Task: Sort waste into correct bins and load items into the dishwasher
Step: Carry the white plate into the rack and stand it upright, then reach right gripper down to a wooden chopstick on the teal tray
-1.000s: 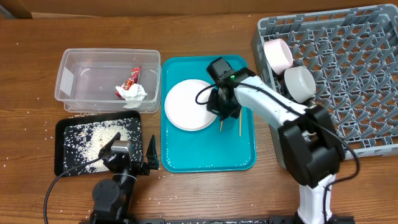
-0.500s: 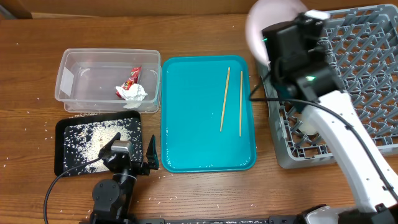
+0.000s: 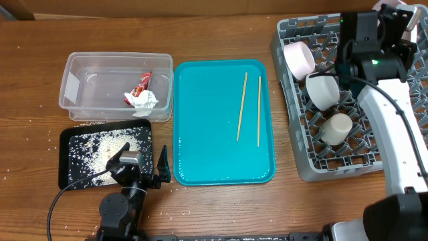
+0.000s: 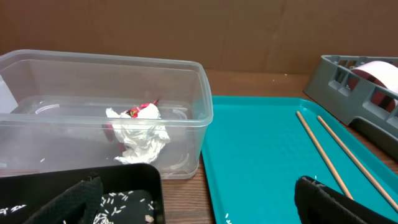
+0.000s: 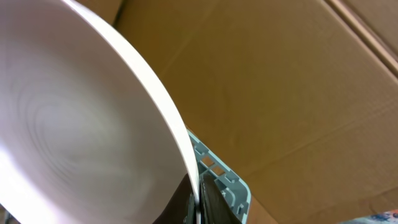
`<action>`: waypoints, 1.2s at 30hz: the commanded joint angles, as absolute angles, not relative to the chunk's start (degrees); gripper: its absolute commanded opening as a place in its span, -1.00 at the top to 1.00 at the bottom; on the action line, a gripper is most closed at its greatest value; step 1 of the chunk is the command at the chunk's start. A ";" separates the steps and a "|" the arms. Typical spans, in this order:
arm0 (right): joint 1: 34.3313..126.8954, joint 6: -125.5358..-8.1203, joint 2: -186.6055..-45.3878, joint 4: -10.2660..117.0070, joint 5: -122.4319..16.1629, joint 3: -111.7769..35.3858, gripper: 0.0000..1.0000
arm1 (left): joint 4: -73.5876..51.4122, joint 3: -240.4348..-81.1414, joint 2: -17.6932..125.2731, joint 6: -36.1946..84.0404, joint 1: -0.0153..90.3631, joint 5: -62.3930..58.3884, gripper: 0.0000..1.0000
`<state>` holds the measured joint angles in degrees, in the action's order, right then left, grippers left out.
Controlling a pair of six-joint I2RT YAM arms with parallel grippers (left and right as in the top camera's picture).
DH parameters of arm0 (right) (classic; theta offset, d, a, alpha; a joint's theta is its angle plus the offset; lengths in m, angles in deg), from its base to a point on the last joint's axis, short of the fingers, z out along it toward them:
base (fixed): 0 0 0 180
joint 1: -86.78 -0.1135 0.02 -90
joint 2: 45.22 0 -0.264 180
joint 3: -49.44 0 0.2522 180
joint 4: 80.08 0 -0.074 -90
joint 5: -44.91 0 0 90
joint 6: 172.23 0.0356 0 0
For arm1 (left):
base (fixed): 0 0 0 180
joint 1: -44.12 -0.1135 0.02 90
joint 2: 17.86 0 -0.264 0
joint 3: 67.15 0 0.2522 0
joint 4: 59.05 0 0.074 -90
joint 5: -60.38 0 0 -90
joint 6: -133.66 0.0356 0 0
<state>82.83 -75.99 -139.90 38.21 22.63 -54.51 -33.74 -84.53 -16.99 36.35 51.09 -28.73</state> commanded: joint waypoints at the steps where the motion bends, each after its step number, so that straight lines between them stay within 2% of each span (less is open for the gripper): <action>1: 83.68 -76.58 -143.42 38.54 21.56 -54.16 0.92 | -33.76 -84.29 -17.61 36.37 50.52 -28.30 -1.00; 9: 83.33 -78.06 -150.59 38.08 21.67 -54.16 0.92 | -33.76 -84.29 -17.61 36.37 50.52 -28.30 -1.00; 20: 80.51 -78.00 -151.77 37.43 21.17 -54.12 0.86 | -33.76 -84.29 -17.61 36.39 50.52 -28.30 -1.00; 22: 78.35 -78.00 -151.77 37.08 21.21 -54.12 0.70 | -33.76 -84.29 -17.61 36.37 50.52 -28.30 -1.00; 24: 75.93 -77.98 -151.77 36.03 21.17 -54.12 0.42 | -33.76 -84.29 -17.61 36.37 50.52 -28.30 -1.00; 28: 71.44 -77.98 -151.74 33.60 21.76 -54.12 0.02 | -33.76 -84.29 -17.61 36.37 50.52 -28.30 -1.00; 33: 65.98 -77.01 -150.13 30.28 21.63 -54.82 -0.13 | -33.76 -84.29 -17.61 36.37 50.52 -28.30 -1.00; 36: 62.79 -73.01 -147.59 25.67 15.22 -56.85 -0.19 | -33.76 -84.29 -17.61 36.37 50.52 -28.30 -1.00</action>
<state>64.95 -76.73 -151.72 27.11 19.55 -54.16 -33.74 -84.53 -16.99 36.35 51.09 -28.73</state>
